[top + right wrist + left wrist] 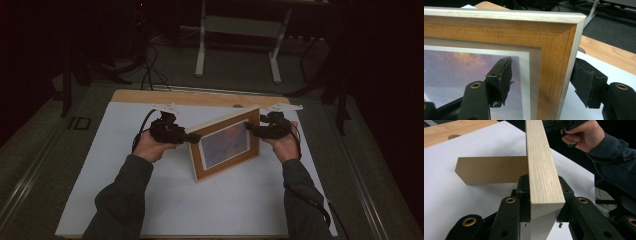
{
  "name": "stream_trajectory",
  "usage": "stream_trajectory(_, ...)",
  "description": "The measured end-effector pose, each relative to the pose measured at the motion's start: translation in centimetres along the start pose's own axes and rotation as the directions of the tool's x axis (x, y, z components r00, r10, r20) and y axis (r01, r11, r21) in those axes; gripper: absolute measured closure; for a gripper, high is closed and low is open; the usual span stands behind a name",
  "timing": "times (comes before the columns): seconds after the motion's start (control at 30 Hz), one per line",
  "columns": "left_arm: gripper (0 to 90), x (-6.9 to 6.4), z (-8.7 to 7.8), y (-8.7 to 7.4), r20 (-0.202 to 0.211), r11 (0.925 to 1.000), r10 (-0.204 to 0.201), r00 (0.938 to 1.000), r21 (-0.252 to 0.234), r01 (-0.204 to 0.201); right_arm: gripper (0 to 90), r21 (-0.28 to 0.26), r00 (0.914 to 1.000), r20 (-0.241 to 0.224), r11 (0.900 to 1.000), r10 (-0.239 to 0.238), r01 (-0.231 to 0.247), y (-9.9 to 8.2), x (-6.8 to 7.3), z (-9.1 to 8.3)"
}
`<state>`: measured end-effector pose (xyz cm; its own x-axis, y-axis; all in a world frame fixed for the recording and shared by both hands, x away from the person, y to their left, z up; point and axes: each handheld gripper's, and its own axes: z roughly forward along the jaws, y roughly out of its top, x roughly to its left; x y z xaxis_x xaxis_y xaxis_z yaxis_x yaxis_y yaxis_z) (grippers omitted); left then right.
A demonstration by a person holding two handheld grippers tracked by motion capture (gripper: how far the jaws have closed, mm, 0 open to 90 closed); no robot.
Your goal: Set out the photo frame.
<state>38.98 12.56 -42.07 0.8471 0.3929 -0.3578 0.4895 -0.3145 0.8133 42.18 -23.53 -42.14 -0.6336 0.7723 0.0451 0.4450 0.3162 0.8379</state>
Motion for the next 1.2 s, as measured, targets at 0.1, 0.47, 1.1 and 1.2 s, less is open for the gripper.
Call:
stream_trajectory(0.1, 71.0, 0.5, 0.0, 0.3, 0.023, 0.9997, 0.019, 0.9996, 0.018, -0.02, 33.6, 0.012, 0.9998, -0.018, 0.9999, -0.011, 0.012, 0.1, -0.3, 0.4)
stream_trajectory(0.47, 71.3, 1.9, 0.1, 0.9, 0.042, 0.9988, 0.038, 0.9984, 0.03, -0.039, 48.6, -0.016, 0.9872, -0.134, 0.9958, 0.087, -0.09, -0.3, -2.7, 0.3)
stream_trajectory(1.1, 69.8, 2.8, 0.0, 1.0, -0.019, 1.0, -0.006, 0.9998, -0.003, 0.006, 61.7, -0.029, 0.9887, -0.102, 0.9931, 0.11, -0.113, -1.2, -2.8, -0.6)
stream_trajectory(1.2, 68.2, 2.8, -0.1, 1.0, -0.026, 0.9999, -0.015, 0.9996, -0.006, 0.014, 61.8, -0.031, 0.9901, -0.091, 0.9934, 0.107, -0.11, -1.3, -2.6, -0.7)
